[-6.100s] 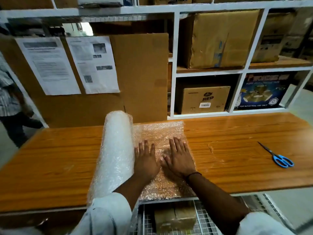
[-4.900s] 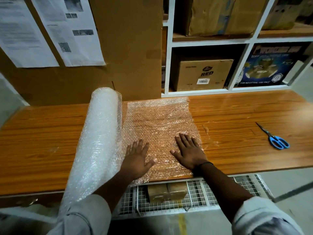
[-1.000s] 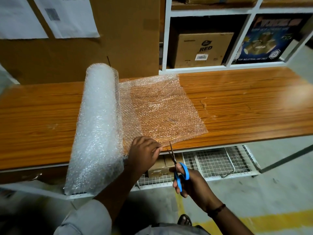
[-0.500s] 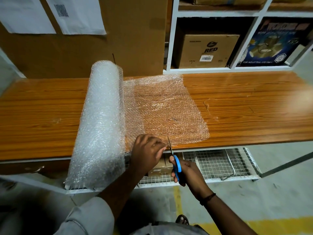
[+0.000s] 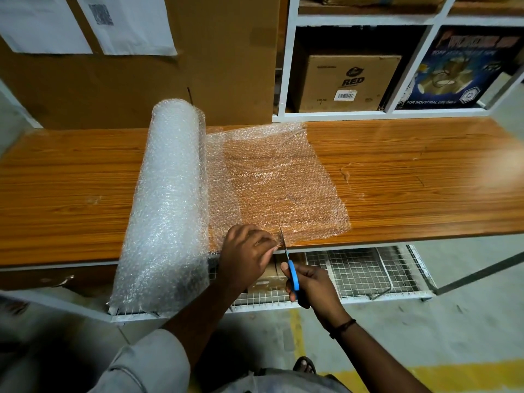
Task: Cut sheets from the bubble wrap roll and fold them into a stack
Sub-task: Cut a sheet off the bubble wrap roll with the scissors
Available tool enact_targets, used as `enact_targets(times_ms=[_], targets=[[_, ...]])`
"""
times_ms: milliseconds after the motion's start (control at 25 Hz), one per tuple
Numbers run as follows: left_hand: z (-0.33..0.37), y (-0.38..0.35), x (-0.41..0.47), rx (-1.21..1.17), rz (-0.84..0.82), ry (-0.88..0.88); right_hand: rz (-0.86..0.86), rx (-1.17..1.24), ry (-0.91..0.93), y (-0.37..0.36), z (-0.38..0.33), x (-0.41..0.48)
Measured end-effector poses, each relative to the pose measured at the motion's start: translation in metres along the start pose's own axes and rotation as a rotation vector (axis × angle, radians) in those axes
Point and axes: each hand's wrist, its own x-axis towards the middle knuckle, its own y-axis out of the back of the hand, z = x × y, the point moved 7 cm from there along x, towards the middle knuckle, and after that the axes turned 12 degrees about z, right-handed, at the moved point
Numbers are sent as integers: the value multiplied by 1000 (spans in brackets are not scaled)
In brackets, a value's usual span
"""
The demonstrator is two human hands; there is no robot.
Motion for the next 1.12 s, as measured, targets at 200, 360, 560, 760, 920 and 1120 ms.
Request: enact_targets(times_ms=[200,360,560,760,920,1120], targets=[[0,1,0,-9,-4,-23,17,-29,-12,1,1,3],[0,2,0,-16,-11,-41,33,-47,-38,-2,-3,9],[0,2,1,-38,-18,-54,36,-56,-25,-5,-7,13],[-1,1,0,-58,-23,-58,34,-89,-30,-5,-10,15],[-2,0,0,-65,-27,-75,54,-102,-39,-6,-11,19],[-1,0,0,-81,-21,-89,76,-140,-51,-7,-18,22]])
